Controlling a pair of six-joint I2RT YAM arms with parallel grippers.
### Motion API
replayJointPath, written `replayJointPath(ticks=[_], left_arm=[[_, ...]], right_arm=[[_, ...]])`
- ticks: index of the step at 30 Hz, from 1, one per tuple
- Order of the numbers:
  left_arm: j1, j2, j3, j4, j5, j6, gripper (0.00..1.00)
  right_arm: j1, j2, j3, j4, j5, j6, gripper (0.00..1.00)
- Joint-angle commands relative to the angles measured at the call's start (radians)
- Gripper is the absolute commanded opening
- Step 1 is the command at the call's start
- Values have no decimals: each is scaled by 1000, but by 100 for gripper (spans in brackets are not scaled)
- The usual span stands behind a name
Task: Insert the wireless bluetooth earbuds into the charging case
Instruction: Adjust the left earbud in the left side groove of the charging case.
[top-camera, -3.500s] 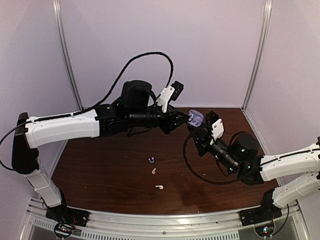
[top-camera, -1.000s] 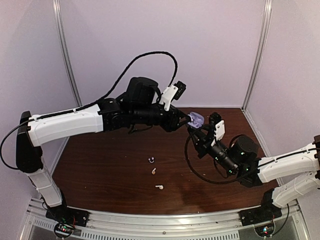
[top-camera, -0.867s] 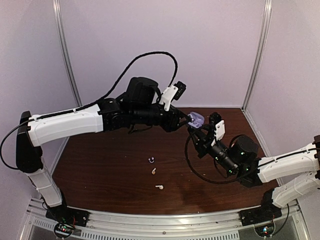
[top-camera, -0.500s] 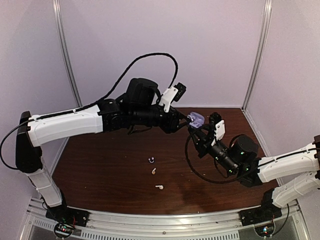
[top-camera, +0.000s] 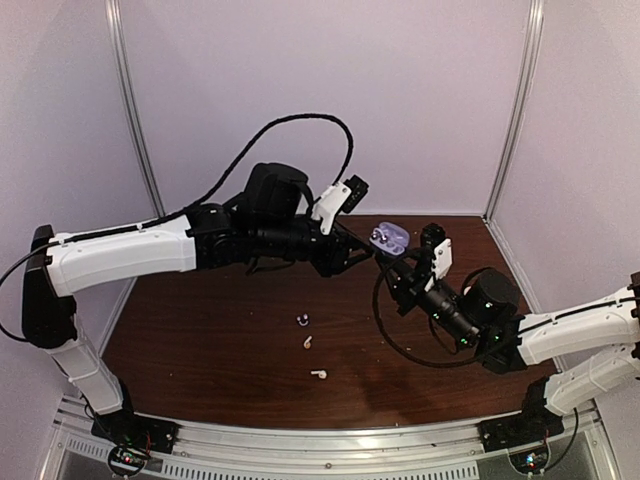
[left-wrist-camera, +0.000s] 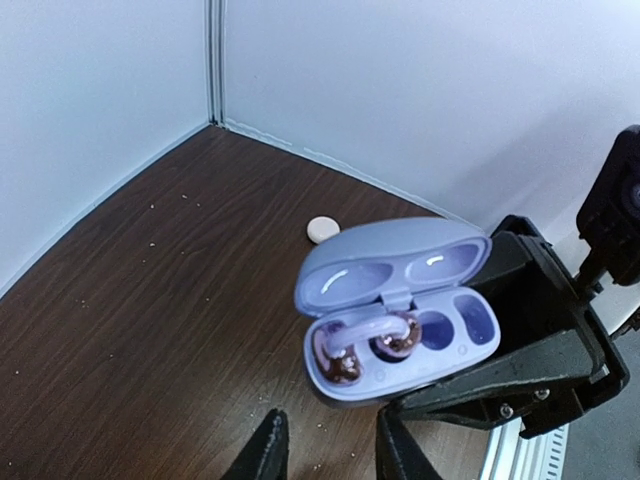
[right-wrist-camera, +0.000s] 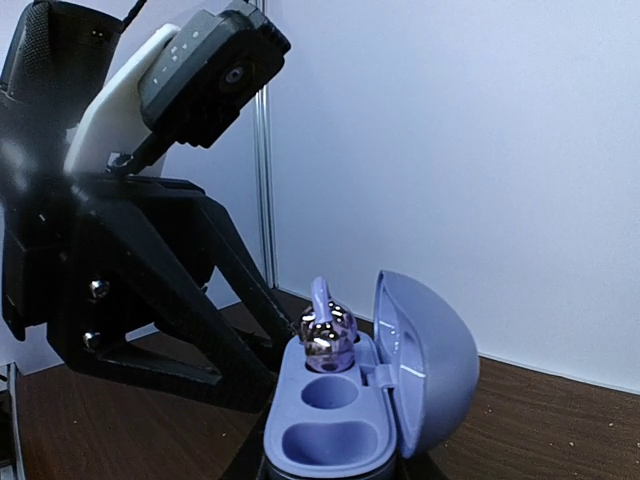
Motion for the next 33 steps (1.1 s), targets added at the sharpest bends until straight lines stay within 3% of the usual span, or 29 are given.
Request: replayJointPath(ticks=[1, 6, 12, 14, 33], left_arm=[[4, -73, -18, 34, -12, 38, 32], [7, -73, 10, 1, 0, 61, 31], [6, -70, 22, 1, -13, 47, 53], [6, -60, 33, -1, -22, 36, 56], [6, 31, 125, -28, -39, -4, 55]], right_arm=[[-2, -28, -11, 17, -57, 11, 0], [-2, -31, 8, -33, -61, 11, 0], [-2, -33, 23, -76, -12, 4, 0], [-2, -29, 29, -85, -13, 4, 0], [-1, 1, 65, -118, -15, -22, 0]])
